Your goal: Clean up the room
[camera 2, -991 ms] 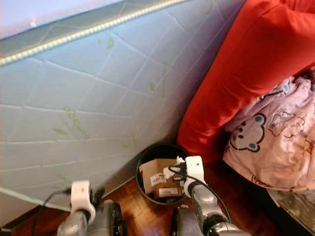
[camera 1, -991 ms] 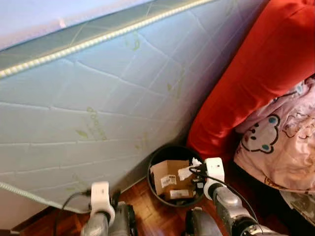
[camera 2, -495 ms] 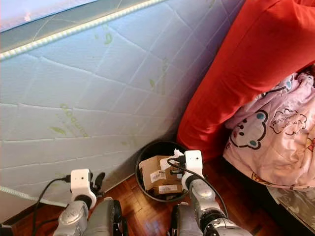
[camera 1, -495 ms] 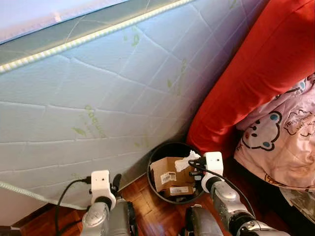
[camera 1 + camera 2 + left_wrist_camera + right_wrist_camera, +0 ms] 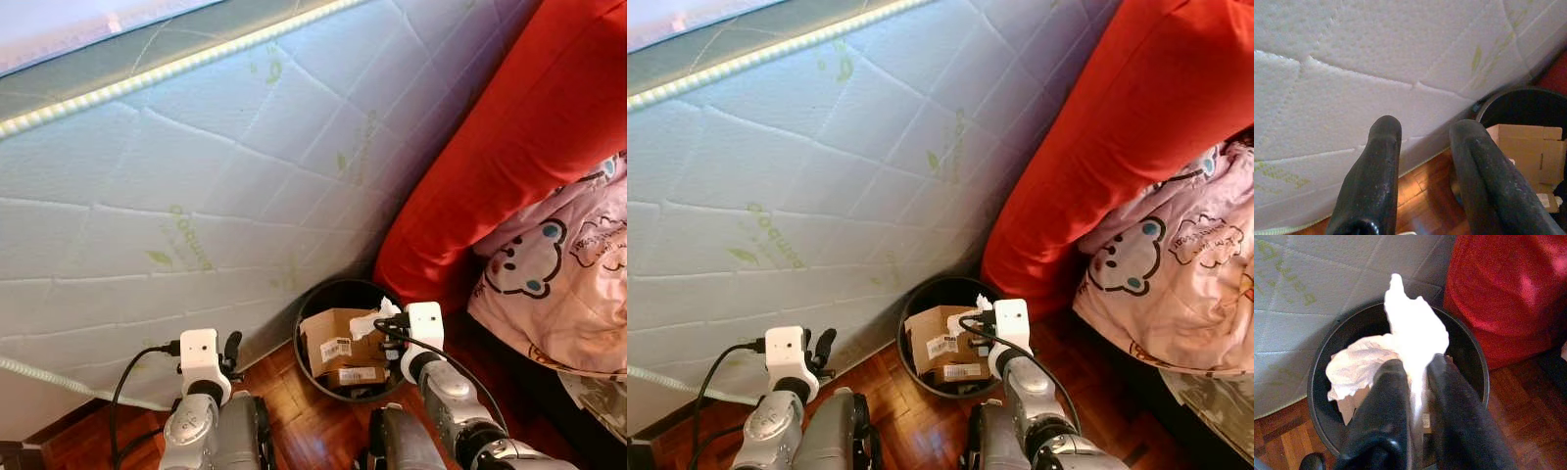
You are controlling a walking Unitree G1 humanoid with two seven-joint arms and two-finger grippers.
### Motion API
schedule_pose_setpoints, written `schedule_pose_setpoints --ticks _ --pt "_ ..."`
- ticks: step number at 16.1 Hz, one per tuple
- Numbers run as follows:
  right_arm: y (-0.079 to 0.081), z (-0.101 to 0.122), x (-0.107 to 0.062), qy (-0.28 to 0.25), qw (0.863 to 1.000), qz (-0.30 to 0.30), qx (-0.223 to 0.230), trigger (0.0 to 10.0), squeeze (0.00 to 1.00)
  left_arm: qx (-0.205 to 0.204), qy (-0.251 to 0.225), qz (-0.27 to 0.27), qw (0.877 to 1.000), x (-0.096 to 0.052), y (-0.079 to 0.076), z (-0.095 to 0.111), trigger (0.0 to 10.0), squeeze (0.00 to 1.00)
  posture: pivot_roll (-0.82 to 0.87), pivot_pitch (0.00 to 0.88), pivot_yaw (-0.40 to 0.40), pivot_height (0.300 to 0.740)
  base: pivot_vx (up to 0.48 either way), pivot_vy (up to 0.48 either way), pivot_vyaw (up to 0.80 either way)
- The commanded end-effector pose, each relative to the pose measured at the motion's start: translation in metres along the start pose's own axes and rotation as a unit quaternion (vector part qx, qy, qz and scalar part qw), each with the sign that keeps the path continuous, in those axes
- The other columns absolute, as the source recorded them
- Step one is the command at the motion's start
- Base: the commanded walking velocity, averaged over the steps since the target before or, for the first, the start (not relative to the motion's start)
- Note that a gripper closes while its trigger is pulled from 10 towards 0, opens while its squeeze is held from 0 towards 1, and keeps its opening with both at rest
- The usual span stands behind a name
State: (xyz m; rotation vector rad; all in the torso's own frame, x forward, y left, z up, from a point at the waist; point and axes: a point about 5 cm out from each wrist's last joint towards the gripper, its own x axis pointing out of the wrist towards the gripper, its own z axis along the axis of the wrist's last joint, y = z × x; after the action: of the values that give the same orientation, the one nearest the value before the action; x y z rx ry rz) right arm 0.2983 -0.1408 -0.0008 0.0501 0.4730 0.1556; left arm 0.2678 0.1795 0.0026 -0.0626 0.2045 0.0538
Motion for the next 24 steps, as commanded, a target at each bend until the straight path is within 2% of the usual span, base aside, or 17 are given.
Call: schedule_pose_setpoints --ticks 1,11,19,24 --pt "-0.003 -0.003 -0.001 0.008 1.0 -0.01 0.005 10.0 1.0 -0.008 0.015 0.005 1.0 -0.007 0.0 -0.009 10.0 0.0 0.02 0.244 -0.038 0.637 0.0 0.0 0.0" --pt "-0.003 -0.012 -0.003 0.031 0.999 -0.012 -0.008 10.0 1.0 -0.009 0.017 0.0 1.0 -0.009 -0.002 -0.009 10.0 0.0 0.02 0.248 -0.036 0.637 0.0 0.0 0.0" --pt "-0.002 -0.029 -0.008 0.084 0.996 -0.007 -0.041 10.0 1.0 -0.012 0.021 -0.002 1.0 -0.011 -0.005 -0.011 10.0 0.0 0.02 0.252 -0.04 0.637 0.0 0.0 0.0" --pt "-0.009 -0.019 -0.006 0.054 0.998 -0.035 -0.028 10.0 1.0 -0.012 0.024 -0.001 1.0 -0.011 -0.004 -0.012 10.0 0.0 0.02 0.253 -0.041 0.637 0.0 0.0 0.0"
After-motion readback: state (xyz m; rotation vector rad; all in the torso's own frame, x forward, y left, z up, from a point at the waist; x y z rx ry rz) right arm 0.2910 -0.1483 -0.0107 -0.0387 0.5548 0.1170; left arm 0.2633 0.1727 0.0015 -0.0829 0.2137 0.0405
